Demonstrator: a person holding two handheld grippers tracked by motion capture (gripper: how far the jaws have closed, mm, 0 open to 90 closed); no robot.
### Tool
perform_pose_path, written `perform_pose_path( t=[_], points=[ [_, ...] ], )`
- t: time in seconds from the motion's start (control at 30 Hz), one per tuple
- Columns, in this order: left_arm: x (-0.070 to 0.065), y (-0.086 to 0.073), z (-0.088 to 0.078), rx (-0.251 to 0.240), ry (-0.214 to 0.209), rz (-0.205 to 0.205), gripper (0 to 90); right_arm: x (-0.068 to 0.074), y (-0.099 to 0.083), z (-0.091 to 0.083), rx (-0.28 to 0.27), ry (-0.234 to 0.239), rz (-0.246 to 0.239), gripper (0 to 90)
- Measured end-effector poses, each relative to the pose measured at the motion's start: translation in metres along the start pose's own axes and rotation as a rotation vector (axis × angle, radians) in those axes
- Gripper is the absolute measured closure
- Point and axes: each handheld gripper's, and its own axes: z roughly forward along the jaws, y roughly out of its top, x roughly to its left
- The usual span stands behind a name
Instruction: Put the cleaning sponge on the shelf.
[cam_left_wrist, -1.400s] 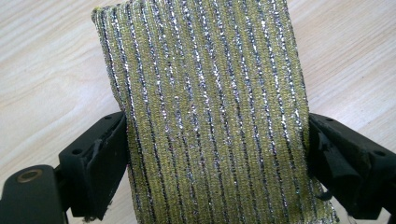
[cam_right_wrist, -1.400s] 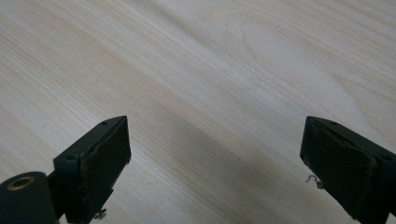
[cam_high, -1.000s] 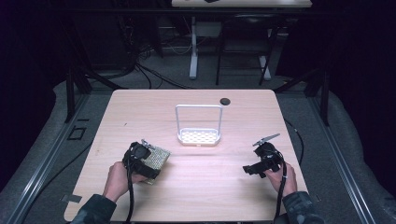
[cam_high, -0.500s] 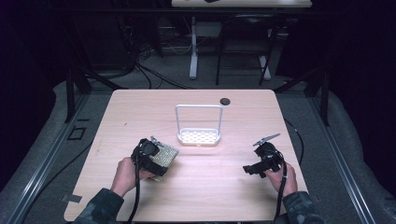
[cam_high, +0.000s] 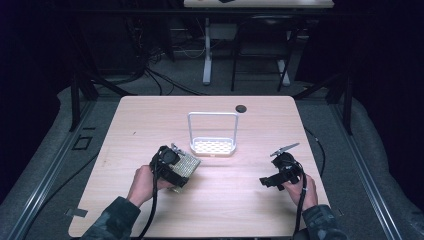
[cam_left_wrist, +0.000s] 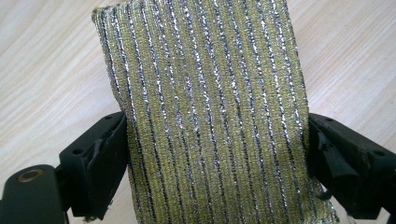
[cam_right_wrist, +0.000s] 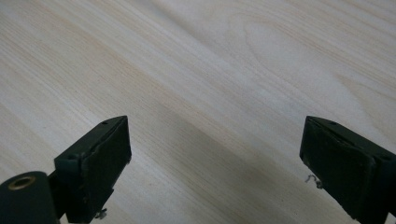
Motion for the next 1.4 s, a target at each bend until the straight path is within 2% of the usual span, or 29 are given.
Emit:
perform_pose_path(
  t=[0.2,0.4,0.53,0.7,1.07,1.4],
  points=[
    [-0.007,0.009,0.003,-0.001,-0.014,0.021,11.5,0.001,0.0,-0.002,0.001,-0.003,-0.006,8.2],
    [-0.011,0.014,0.003,-0.014,-0.018,0.02,11.5,0.001,0.0,0.0,-0.001,0.002,-0.005,8.2],
    [-0.016,0.019,0.008,-0.009,-0.025,0.035,11.5,-0.001,0.0,0.001,0.004,0.005,-0.005,8.2],
    [-0.019,0.023,0.009,-0.023,-0.022,0.027,11.5,0.001,0.0,-0.001,0.001,0.005,0.001,8.3],
    [-0.021,0.036,0.014,-0.04,-0.023,0.014,11.6,-0.003,-0.001,-0.001,-0.001,0.017,0.016,8.3],
    [-0.022,0.048,0.017,-0.065,-0.013,0.006,11.7,0.0,0.003,0.002,0.011,0.017,-0.012,8.3]
  ],
)
